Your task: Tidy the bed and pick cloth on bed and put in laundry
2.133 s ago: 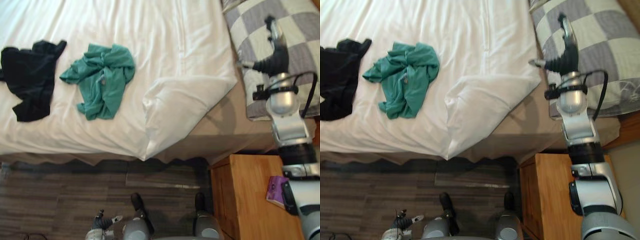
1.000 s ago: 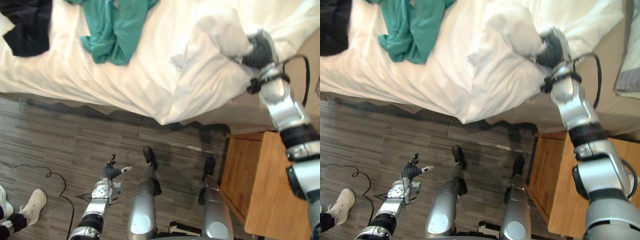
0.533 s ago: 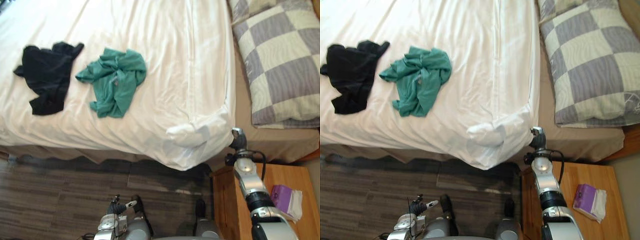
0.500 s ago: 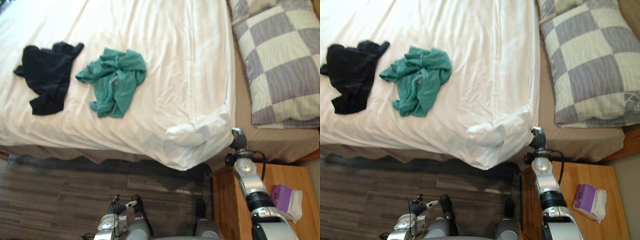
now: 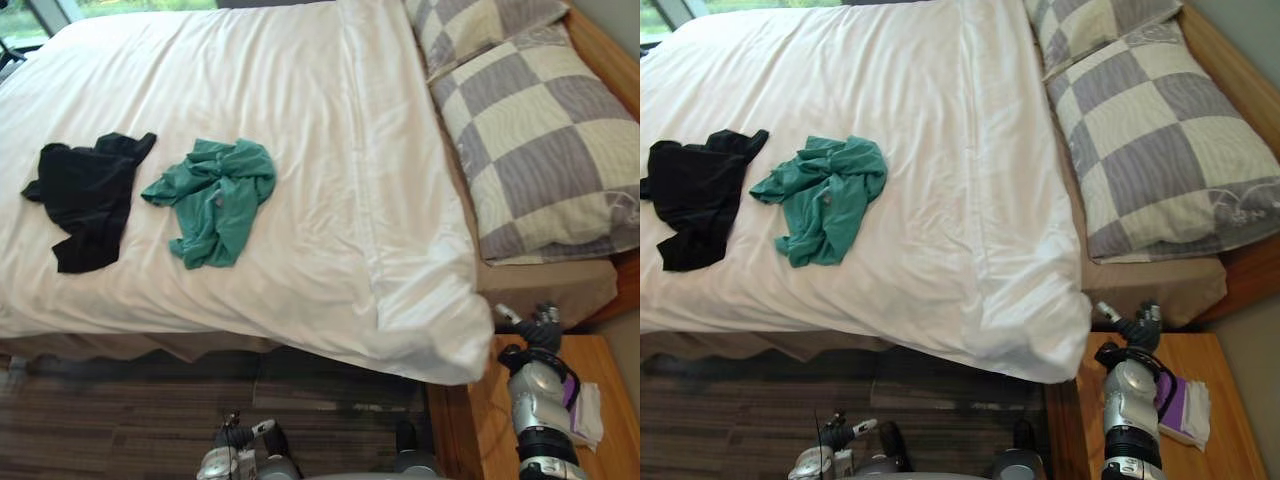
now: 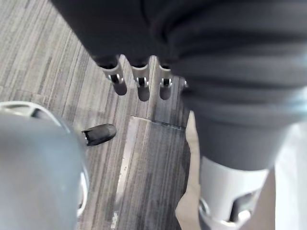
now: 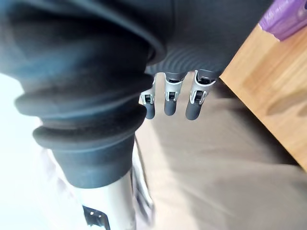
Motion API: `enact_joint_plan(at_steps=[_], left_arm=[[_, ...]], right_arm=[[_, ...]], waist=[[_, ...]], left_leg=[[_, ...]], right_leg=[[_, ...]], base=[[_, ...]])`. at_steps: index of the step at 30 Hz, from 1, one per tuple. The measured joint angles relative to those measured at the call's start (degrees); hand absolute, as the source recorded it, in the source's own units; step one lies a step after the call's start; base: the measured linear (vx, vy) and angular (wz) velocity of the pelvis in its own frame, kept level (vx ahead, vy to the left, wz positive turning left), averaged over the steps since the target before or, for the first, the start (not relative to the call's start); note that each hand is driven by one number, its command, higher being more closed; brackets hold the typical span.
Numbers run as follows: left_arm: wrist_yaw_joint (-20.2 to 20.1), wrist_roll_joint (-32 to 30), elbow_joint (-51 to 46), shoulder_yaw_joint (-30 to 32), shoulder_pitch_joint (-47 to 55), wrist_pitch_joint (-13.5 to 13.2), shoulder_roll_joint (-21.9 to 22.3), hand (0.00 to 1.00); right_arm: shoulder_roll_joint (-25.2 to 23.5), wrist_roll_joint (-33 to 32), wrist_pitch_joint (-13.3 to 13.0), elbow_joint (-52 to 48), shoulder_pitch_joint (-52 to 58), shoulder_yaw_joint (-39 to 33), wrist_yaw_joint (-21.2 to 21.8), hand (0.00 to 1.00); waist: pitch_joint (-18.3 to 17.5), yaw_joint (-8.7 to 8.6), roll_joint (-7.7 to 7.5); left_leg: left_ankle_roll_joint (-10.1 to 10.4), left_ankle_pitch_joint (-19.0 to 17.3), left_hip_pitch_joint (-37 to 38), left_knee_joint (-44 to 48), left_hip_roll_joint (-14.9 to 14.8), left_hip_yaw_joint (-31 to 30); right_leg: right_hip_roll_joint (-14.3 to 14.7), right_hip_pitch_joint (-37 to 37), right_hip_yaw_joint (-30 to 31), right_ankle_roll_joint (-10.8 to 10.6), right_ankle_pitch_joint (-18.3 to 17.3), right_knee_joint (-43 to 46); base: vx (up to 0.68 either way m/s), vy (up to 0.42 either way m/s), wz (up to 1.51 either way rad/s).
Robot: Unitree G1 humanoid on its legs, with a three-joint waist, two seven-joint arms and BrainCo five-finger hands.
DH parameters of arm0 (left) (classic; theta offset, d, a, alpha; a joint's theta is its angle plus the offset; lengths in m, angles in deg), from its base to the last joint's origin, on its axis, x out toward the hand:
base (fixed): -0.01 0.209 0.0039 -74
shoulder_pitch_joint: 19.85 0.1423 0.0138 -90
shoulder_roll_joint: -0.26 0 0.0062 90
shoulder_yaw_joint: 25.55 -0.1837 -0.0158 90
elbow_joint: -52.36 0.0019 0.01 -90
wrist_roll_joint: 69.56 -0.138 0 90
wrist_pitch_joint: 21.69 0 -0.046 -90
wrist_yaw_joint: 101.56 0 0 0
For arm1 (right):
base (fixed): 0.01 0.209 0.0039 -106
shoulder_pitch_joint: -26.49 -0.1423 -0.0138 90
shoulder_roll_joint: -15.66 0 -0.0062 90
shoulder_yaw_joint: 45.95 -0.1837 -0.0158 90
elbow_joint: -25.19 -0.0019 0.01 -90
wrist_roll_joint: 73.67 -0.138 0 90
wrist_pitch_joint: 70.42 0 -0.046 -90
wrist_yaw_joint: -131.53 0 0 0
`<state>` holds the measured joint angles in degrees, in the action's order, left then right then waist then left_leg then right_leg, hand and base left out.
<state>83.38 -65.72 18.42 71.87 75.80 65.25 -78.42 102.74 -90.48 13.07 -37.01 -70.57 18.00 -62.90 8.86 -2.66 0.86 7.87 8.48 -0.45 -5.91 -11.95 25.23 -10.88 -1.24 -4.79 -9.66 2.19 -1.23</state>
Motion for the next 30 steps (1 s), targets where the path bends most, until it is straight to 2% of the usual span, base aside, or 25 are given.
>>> enact_joint_plan(at_steps=[2,3,10,11,13,16,18,20,21,23,25,26,30], left_arm=[[0.0,0.0,0.1,0.0,0.2,0.0,0.0,0.0],[0.0,0.0,0.1,0.0,0.4,0.0,0.0,0.0],[0.0,0.1,0.2,0.0,1.4,0.0,-0.2,0.0],[0.1,0.1,0.2,0.0,1.4,-0.1,-0.3,0.0],[0.1,0.2,0.2,0.0,1.1,-0.1,-0.3,0.0],[0.1,0.8,0.1,-0.1,0.1,-0.8,-0.3,0.0],[0.1,1.6,-0.1,-0.7,-1.1,-1.3,-0.2,0.0],[0.2,3.0,-1.2,-0.9,-2.8,-2.0,-0.2,0.0],[0.2,3.5,-1.6,-1.1,-2.9,-2.1,-0.2,0.0],[0.1,4.8,-2.5,-2.6,-2.9,-2.5,-0.3,0.0],[0.1,7.1,-2.7,-5.1,-2.9,-3.1,-0.4,0.0],[0.1,7.2,-2.7,-5.2,-2.8,-3.1,-0.4,0.0],[0.1,9.1,-2.5,-7.9,-4.6,-4.4,-0.7,0.0]], right_arm=[[1.0,-1.8,-1.1,-2.0,0.1,-0.9,-0.6,0.0],[1.3,-2.9,-2.1,-3.5,0.1,-1.1,-0.6,1.0],[1.5,-8.0,-5.4,-10.7,-1.6,1.9,-0.3,1.0],[1.6,-9.9,-6.0,-10.8,-3.6,3.2,0.2,1.0],[2.1,-12.8,-6.4,-10.8,-8.0,4.7,0.7,1.0],[4.6,-16.5,-7.9,-10.8,-16.8,7.0,0.7,1.0],[7.3,-17.5,-9.3,-10.8,-23.7,8.2,0.6,1.0],[12.3,-17.6,-10.6,-10.0,-32.1,8.7,0.1,1.0],[13.3,-17.6,-10.9,-9.4,-34.0,8.7,-0.1,1.0],[17.2,-17.7,-11.2,-5.9,-38.9,8.9,-0.9,1.0],[21.5,-18.6,-11.1,-0.9,-41.3,9.0,-1.9,1.0],[21.6,-18.6,-11.1,-0.6,-41.3,9.0,-2.0,1.0],[21.8,-19.1,-10.8,9.4,-39.7,9.0,-2.4,1.0]], waist=[[0.0,0.05,0.0],[0.0,0.08,-0.01],[-1.4,0.23,0.17],[-1.4,0.25,0.13],[-1.3,0.4,0.15],[1.2,0.76,0.4],[3.6,0.88,1.17],[7.7,2.28,2.53],[8.6,2.36,2.95],[11.1,2.64,4.95],[13.1,3.88,7.27],[13.1,3.9,7.42],[15.2,4.15,9.62]], left_leg=[[0.0,-0.1,0.0,0.0,0.0,0.0],[0.2,-0.3,0.0,0.0,0.0,0.0],[0.1,-0.6,-2.3,0.0,0.1,-0.8],[-0.7,0.0,-3.3,0.0,0.1,-1.1],[-0.8,0.6,-4.9,0.0,0.1,-1.4],[-1.3,1.5,-6.4,0.4,0.1,-3.1],[-1.6,2.3,-8.3,0.3,0.2,-4.3],[-2.1,3.3,-11.0,0.2,0.2,-5.4],[-2.3,3.6,-11.6,0.2,0.3,-5.7],[-2.7,3.9,-14.2,0.0,0.8,-7.0],[-3.5,4.7,-17.6,0.0,1.8,-7.5],[-3.5,4.7,-17.9,0.0,1.8,-7.5],[-4.2,5.7,-22.7,0.4,3.2,-6.8]], right_leg=[[0.0,0.0,0.0,0.0,0.0,0.0],[0.0,0.0,0.0,-0.1,-0.2,0.0],[-0.1,-1.8,-0.6,0.1,0.2,0.1],[0.0,-2.6,-0.5,0.1,0.6,0.1],[0.0,-4.0,-0.7,0.1,1.2,0.1],[0.0,-4.3,-2.0,0.2,1.3,0.3],[0.0,-5.8,-2.9,0.2,1.3,1.4],[-0.1,-8.7,-3.3,0.2,1.3,3.2],[-0.2,-9.3,-3.5,0.2,1.3,3.5],[-0.8,-11.3,-4.6,0.1,1.3,4.4],[-1.6,-14.6,-4.7,-0.4,1.9,4.7],[-1.7,-14.8,-4.7,-0.4,1.9,4.8],[-3.2,-20.1,-4.0,-1.1,3.0,5.1]], base=[[-0.05,0.005,-0.01],[-0.04,0.007,0.01],[0.0,-0.001,0.04],[0.02,-0.012,0.06],[0.02,-0.012,0.12],[-0.01,-0.01,0.27],[-0.09,0.008,0.29],[-0.13,0.019,0.19],[-0.13,0.022,0.25],[-0.1,0.03,0.31],[-0.06,0.048,0.17],[-0.04,0.048,0.07],[0.02,0.042,-0.01]])
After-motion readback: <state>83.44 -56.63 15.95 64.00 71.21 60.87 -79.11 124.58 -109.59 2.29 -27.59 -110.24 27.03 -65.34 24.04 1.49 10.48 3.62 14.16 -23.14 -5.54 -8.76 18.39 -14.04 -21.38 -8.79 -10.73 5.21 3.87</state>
